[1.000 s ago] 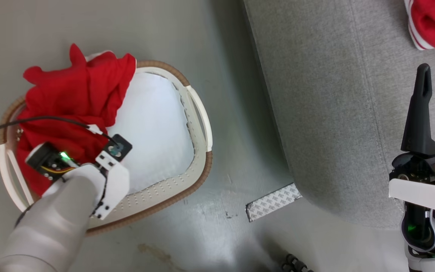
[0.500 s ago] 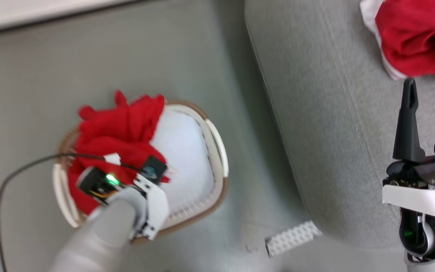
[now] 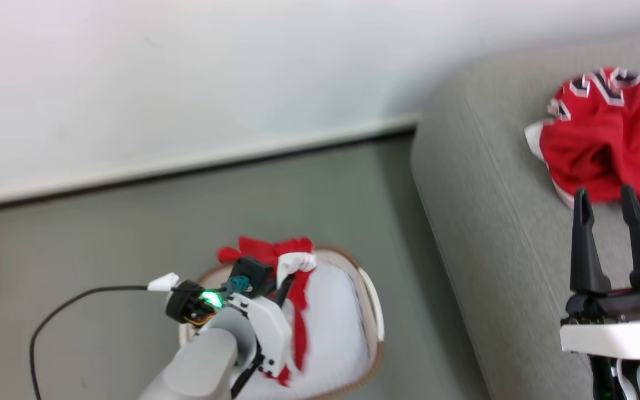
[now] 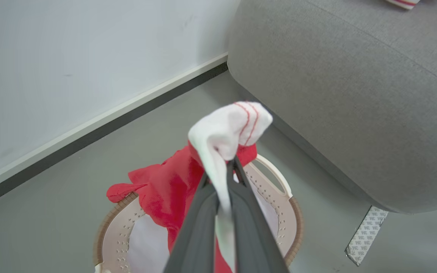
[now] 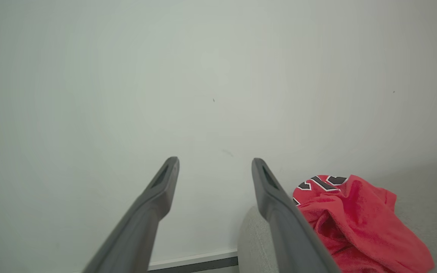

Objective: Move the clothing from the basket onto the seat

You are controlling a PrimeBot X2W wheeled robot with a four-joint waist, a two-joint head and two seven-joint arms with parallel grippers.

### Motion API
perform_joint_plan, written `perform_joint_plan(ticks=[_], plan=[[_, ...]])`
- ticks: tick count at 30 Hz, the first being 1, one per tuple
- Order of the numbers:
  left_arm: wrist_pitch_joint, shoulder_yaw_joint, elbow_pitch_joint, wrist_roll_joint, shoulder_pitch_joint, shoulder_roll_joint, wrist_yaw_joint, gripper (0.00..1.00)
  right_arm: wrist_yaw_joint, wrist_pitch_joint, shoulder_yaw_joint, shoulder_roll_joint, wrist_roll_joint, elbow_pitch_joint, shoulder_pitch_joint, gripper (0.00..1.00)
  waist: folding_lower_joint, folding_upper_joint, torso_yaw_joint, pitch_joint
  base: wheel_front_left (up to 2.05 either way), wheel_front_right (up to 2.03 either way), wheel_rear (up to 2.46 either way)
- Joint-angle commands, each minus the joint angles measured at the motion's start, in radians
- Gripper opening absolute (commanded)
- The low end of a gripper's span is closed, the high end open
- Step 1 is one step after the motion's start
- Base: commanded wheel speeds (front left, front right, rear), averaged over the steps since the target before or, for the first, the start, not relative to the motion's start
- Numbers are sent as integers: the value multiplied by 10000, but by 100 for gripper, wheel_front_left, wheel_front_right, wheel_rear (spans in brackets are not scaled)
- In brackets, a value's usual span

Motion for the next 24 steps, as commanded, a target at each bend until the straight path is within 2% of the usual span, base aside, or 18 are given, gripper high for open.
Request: perform_joint_plan(ticks=[1,13,24], plan=[[-65,18,-330,-148,283,-3,6,0,-22,3,5,-176,81,105,279,100,3,0,748,-1206,0,0,0],[-114,343,-3086,-1159,371,1,262,0,-22,5,447,-471,388,500,1127,100,3,0,1150,-2412,0,0,0],[844,581,-5787,-1465,43,384,505,0,-22,3,1144,-451,569,944,1321,100,3,0,1174,-2776,0,0,0]])
